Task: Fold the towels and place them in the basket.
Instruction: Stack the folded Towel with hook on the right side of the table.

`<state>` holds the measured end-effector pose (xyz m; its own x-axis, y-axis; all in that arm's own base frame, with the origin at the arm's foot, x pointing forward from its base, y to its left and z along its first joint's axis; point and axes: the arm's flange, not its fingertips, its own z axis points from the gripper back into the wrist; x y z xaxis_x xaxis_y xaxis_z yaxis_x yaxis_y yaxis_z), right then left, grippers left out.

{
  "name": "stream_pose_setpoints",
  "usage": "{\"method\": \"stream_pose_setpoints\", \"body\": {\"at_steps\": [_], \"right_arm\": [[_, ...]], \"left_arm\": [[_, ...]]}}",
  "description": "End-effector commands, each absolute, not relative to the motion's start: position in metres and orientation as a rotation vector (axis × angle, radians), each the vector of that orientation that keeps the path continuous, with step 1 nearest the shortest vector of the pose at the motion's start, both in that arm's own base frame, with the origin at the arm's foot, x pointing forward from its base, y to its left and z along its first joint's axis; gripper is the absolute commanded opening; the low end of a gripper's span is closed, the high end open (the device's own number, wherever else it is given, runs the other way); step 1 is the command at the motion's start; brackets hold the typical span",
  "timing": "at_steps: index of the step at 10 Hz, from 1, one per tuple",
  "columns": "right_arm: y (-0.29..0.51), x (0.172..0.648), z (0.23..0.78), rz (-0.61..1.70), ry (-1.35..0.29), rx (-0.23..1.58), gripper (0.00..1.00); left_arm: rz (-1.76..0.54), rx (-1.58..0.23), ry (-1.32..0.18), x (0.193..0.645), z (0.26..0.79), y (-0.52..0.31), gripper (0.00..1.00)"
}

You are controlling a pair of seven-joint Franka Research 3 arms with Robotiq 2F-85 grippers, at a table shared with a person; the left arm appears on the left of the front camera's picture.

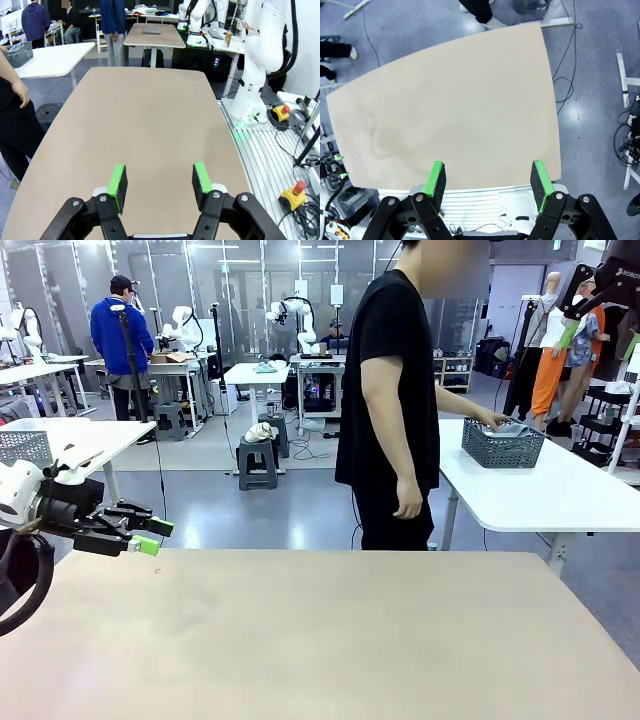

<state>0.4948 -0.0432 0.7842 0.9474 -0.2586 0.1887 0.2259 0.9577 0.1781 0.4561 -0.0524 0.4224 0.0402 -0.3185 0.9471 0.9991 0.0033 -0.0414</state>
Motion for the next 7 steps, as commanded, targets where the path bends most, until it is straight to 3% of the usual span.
{"method": "stream_pose_setpoints", "body": {"at_steps": [1,7], "right_arm": [[-0.0448,0.4933,0.7861,-0.251,-0.204,0.162,0.85],[-0.0448,0.4933,0.7861,-0.251,-0.204,0.162,0.85]], "left_arm": [[-1.311,-0.994,-0.95,0.4558,0.4245,-0.0526,0.67],[-1.311,-0.994,-0.95,0.4558,0.4245,-0.0526,0.67]]}}
